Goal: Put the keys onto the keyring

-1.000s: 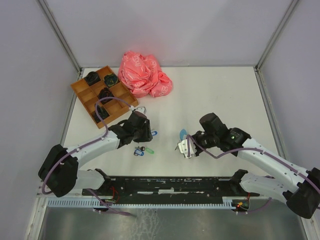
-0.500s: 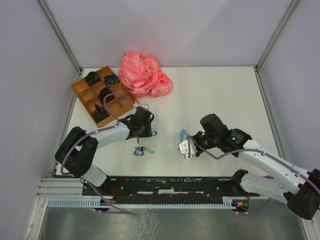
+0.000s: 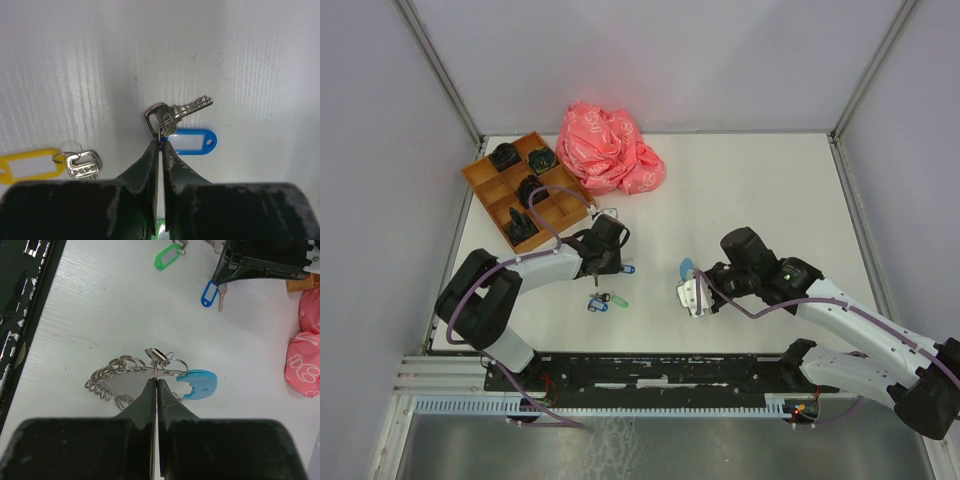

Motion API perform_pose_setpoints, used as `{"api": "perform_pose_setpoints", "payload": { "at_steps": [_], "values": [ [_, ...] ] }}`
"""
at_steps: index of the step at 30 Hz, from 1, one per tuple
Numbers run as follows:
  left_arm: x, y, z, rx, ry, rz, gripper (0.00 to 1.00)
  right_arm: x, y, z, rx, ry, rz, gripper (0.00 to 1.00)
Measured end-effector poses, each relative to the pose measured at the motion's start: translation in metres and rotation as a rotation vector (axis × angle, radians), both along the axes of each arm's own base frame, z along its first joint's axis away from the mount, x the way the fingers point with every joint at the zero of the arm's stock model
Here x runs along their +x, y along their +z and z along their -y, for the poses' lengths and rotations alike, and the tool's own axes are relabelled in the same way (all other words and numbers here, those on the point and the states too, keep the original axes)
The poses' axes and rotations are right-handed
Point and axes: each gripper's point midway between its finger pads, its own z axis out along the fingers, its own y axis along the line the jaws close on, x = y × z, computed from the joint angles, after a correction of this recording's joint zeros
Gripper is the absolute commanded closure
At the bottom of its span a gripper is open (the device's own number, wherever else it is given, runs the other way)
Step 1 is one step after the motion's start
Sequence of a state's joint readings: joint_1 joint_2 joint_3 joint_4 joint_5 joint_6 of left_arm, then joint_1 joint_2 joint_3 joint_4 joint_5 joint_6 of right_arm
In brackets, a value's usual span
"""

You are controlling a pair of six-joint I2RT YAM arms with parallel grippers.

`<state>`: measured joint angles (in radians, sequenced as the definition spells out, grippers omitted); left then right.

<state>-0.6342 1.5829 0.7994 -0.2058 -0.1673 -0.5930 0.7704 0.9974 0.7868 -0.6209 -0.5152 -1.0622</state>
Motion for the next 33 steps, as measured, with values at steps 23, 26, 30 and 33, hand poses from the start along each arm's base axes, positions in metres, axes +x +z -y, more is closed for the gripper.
{"api": "perform_pose_setpoints", "payload": {
  "at_steps": [23,26,30,33],
  "values": [
    [-0.028,0.063,-0.008,0.084,-0.358,0.126,0.97,0.0,0.001,0.0,0.002,-0.001,0.003,0.99],
    [-0.038,0.067,-0.014,0.097,-0.385,0.103,0.97,0.0,0.001,0.0,0.002,-0.001,0.002,0.99],
    [-0.042,0.073,-0.017,0.12,-0.408,0.07,0.97,0.0,0.001,0.0,0.002,-0.001,0.002,0.99],
    [-0.04,0.073,-0.011,0.132,-0.433,0.032,0.97,0.0,0.001,0.0,0.002,-0.002,0.001,0.99]
  ]
}}
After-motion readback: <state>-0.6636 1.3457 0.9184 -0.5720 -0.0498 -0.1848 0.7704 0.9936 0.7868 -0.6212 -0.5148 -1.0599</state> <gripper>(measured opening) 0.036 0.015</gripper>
